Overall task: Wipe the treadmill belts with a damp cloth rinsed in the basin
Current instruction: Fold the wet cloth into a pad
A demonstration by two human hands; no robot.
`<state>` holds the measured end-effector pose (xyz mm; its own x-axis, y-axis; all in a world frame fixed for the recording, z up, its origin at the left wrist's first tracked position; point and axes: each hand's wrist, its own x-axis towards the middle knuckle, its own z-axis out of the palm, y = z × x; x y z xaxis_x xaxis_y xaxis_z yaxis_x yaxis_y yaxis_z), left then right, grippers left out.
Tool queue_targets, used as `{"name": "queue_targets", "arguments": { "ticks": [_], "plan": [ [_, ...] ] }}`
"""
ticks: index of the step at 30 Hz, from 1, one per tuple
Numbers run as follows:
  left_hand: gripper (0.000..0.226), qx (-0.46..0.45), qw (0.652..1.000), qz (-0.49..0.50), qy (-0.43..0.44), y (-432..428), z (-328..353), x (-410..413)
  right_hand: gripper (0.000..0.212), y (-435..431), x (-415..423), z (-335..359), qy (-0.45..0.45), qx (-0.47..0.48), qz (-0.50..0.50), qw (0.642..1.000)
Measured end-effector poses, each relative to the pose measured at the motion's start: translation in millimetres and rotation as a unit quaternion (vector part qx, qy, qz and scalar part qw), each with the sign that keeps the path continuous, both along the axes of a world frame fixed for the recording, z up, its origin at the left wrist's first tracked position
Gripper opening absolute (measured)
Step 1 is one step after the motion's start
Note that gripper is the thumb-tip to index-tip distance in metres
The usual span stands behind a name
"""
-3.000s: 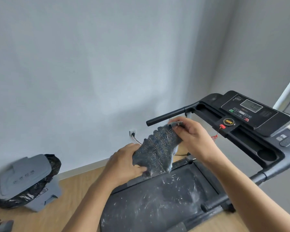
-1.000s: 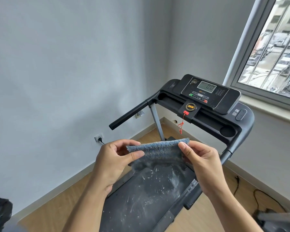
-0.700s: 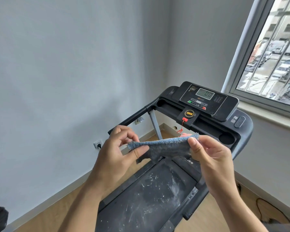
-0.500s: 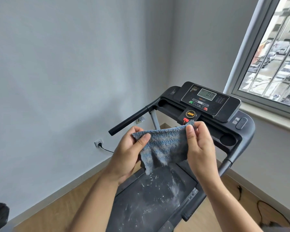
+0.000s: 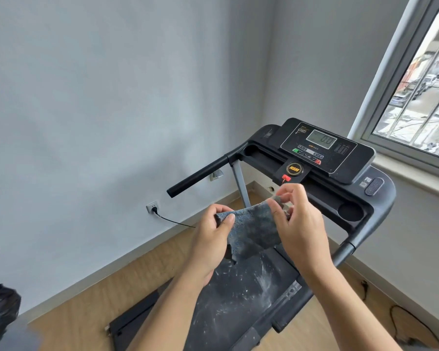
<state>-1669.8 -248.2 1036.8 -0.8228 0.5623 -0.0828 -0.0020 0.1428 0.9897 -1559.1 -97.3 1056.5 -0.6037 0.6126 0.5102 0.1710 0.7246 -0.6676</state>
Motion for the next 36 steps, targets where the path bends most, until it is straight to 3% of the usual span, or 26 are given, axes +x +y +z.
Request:
{"name": "queue_targets", "arguments": {
  "ticks": [3, 5, 8, 10, 12, 14, 16, 18, 21, 23, 26, 29, 32, 36],
  "plan": [
    [0.013, 0.019, 0.997, 0.026, -0.076, 15, -6, 11, 0.036, -21, 3, 12, -0.081, 0.156, 0.035, 0.984],
    [0.021, 0.065, 0.985, 0.029, -0.159, 22, -1, 19, 0.047, -34, 5, 21, -0.172, 0.188, 0.092, 0.963],
    [0.06, 0.138, 0.941, 0.008, -0.31, 21, 8, 28, 0.049, -39, 12, 23, -0.24, 0.134, 0.163, 0.948],
    [0.072, 0.165, 0.918, -0.008, -0.361, 18, 7, 28, 0.033, -33, 19, 25, -0.17, 0.027, 0.191, 0.966],
    [0.049, 0.169, 0.925, -0.011, -0.341, 16, 3, 29, 0.016, -21, 29, 22, -0.082, -0.065, 0.155, 0.982],
    [0.027, 0.166, 0.936, 0.007, -0.312, 16, -1, 31, 0.015, -9, 37, 12, -0.069, -0.122, 0.098, 0.985],
    [0.026, 0.175, 0.94, 0.008, -0.292, 17, -7, 34, 0.039, -6, 39, -3, -0.141, -0.221, 0.102, 0.96],
    [0.027, 0.185, 0.947, 0.001, -0.264, 18, -9, 35, 0.046, -10, 35, -23, -0.184, -0.315, 0.122, 0.923],
    [0.016, 0.165, 0.967, 0.02, -0.191, 22, -14, 30, 0.027, -13, 37, -38, -0.125, -0.369, 0.129, 0.912],
    [0.007, 0.133, 0.979, 0.034, -0.148, 21, -16, 27, 0.026, -8, 48, -42, -0.051, -0.412, 0.146, 0.898],
    [0.012, 0.097, 0.986, -0.061, -0.119, 20, -9, 25, 0.051, 2, 72, -56, 0.036, -0.508, 0.183, 0.841],
    [0.03, 0.021, 0.987, -0.15, -0.052, 30, -2, 22, 0.056, 6, 76, -63, 0.047, -0.562, 0.171, 0.808],
    [0.043, -0.009, 0.986, -0.167, -0.004, 39, 5, -2, 0.043, 3, 46, -58, 0.033, -0.53, 0.141, 0.835],
    [0.028, 0.017, 0.985, -0.17, -0.024, 46, -6, -65, 0.021, 5, -20, -49, 0.053, -0.448, 0.105, 0.886]
  ]
}}
